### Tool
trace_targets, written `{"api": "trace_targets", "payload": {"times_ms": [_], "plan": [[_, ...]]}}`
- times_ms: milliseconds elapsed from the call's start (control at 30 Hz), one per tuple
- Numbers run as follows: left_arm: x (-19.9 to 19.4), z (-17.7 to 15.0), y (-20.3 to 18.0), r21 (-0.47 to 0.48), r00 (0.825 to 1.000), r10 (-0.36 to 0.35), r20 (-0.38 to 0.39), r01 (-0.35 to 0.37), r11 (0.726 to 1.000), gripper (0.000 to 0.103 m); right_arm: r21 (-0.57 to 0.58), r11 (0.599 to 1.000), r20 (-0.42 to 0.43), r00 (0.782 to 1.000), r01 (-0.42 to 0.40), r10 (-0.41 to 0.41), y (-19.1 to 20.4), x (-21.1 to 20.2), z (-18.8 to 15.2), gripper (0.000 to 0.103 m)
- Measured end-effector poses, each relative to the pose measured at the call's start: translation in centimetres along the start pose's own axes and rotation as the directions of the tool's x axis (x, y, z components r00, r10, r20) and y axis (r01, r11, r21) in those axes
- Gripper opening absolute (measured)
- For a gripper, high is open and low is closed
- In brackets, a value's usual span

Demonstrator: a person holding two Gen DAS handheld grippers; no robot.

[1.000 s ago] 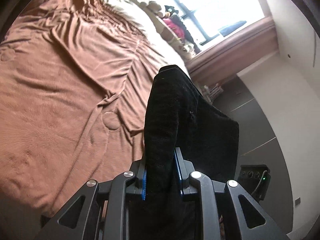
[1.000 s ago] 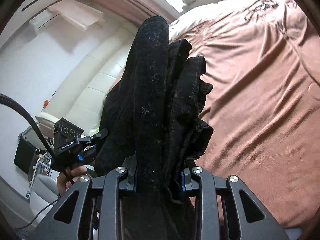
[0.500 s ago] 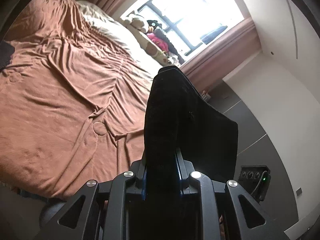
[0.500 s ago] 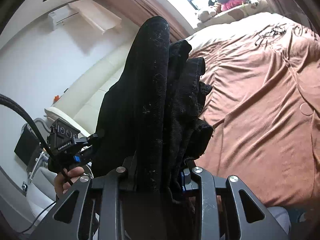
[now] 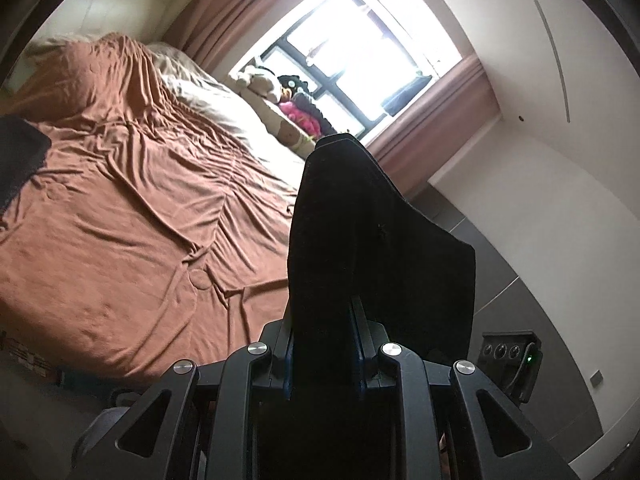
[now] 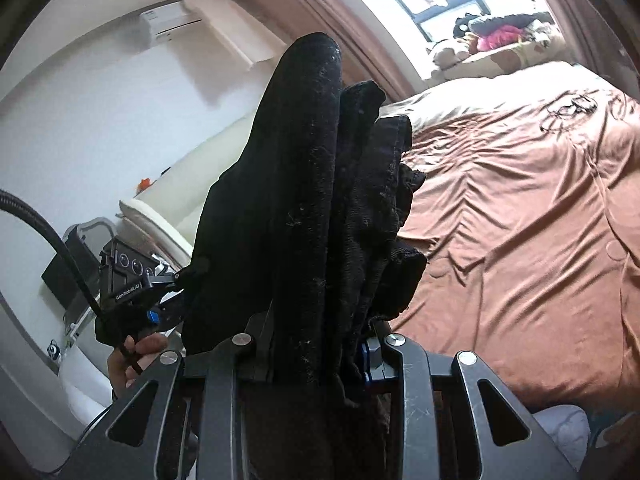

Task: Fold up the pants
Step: 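Lift the folded pants up off the bed with both grippers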

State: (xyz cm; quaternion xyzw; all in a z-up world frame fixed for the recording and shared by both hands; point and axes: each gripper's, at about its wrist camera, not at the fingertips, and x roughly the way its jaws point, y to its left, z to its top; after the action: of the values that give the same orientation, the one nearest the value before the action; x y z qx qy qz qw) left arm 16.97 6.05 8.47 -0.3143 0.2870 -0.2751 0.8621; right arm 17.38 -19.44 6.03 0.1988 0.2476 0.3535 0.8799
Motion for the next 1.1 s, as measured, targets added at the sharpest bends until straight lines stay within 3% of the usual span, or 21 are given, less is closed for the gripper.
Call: {"api": "trace_targets", "payload": {"times_ms": [533, 1100], "plan": [[-6.5, 4.2, 4.3, -0.023, 0.992, 0.026, 0.127, -0.023, 0.999, 0.023, -0.088, 0.995, -0.039, 0.998, -0.053, 0.05, 1.9, 6.8, 2.0, 0.026], [-12.6, 8.2, 14.3, -0.108, 0.964, 0.115, 0.238, -0.091, 0.99, 0.023, -0.151, 0.979, -0.127, 0.985, -0.14, 0.121, 4.1, 18.4, 3.6, 0.026]]}}
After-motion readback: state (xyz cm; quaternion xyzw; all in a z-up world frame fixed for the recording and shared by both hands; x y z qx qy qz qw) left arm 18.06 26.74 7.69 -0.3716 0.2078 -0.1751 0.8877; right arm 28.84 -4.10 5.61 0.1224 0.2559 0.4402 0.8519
